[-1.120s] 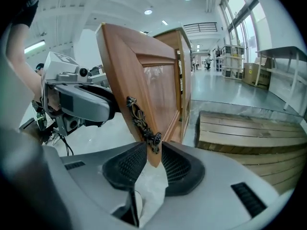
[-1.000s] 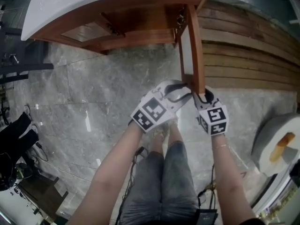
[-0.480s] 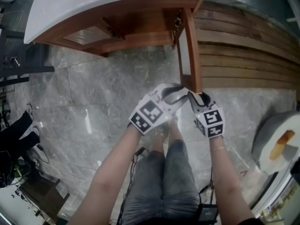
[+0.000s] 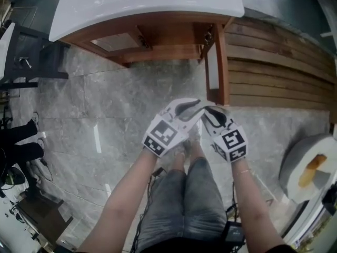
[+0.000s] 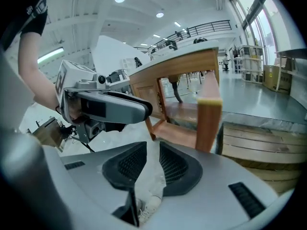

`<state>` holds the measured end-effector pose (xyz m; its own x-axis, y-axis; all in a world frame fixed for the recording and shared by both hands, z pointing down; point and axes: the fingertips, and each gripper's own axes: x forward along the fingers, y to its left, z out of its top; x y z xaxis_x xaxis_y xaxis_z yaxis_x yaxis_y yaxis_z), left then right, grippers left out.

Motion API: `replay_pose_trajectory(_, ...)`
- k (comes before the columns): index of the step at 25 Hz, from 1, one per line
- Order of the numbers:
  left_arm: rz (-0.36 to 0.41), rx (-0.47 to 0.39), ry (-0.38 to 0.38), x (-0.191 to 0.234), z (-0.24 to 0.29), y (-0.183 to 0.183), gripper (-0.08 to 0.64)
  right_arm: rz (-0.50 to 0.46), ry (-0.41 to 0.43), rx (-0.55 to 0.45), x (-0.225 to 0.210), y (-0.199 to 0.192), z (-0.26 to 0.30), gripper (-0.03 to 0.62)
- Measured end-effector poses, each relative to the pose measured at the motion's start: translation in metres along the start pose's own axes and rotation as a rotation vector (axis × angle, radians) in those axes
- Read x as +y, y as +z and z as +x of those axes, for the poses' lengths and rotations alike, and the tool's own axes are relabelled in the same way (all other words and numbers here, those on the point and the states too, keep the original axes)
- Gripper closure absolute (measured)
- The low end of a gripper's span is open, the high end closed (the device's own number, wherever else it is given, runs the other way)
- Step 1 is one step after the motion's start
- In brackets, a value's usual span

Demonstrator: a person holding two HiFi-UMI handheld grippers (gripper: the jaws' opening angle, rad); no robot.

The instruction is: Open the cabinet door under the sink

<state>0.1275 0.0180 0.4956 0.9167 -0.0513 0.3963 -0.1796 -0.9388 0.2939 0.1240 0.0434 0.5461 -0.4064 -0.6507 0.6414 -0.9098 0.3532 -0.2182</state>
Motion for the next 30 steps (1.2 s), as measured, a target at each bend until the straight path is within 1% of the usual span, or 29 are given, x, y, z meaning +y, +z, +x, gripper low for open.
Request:
replay_pose_trajectory(2, 0.01, -0.021, 0.032, 0.001, -0.015, 0.015, 0.487, -0.033, 0.052, -0.013, 0.018, 0.017, -0.002, 0.502)
replay_pose_trajectory(4, 0.02, -0.043, 0.063, 0.003, -0.031, 0.03, 0.519, -0.084, 0.086, -0.033, 0.037, 0.039, -0.006, 0.52)
replay_pose_trajectory(7, 0.027, -0.098, 0.113, 0.009, -0.057, 0.056, 0.55, -0.138, 0.093, -0.081, 0.055, 0.075, -0.015, 0.574)
replay_pose_trajectory(9, 0.04, -0.132, 0.145, 0.012, -0.076, 0.075, 0.551, -0.139, 0.083, -0.117, 0.06, 0.098, -0.022, 0.583)
replay_pose_trajectory(12, 0.062, -0.166, 0.181, 0.011, -0.103, 0.102, 0.552, -0.116, 0.06, -0.168, 0.064, 0.132, -0.036, 0.584)
replay_pose_trajectory(14, 0.054, -0.195, 0.195, 0.009, -0.12, 0.122, 0.552, -0.097, 0.063, -0.206, 0.068, 0.153, -0.045, 0.584)
replay_pose_trajectory(16, 0.029, -0.221, 0.207, 0.004, -0.134, 0.14, 0.552, -0.088, 0.075, -0.237, 0.073, 0.17, -0.055, 0.584)
replay_pose_trajectory(18, 0.032, -0.234, 0.23, -0.002, -0.148, 0.156, 0.552, -0.09, 0.083, -0.262, 0.08, 0.188, -0.067, 0.584)
replay_pose_trajectory(21, 0.063, -0.238, 0.275, -0.006, -0.168, 0.177, 0.552, -0.112, 0.094, -0.307, 0.091, 0.223, -0.087, 0.584)
replay_pose_trajectory(25, 0.033, -0.256, 0.335, 0.003, -0.188, 0.195, 0.552, -0.143, 0.108, -0.366, 0.1, 0.268, -0.111, 0.584)
replay_pose_trajectory(27, 0.033, -0.278, 0.35, 0.007, -0.197, 0.208, 0.552, -0.169, 0.117, -0.382, 0.108, 0.285, -0.121, 0.584)
replay_pose_trajectory(30, 0.037, -0.308, 0.368, 0.004, -0.214, 0.225, 0.552, -0.195, 0.13, -0.397, 0.123, 0.299, -0.135, 0.584)
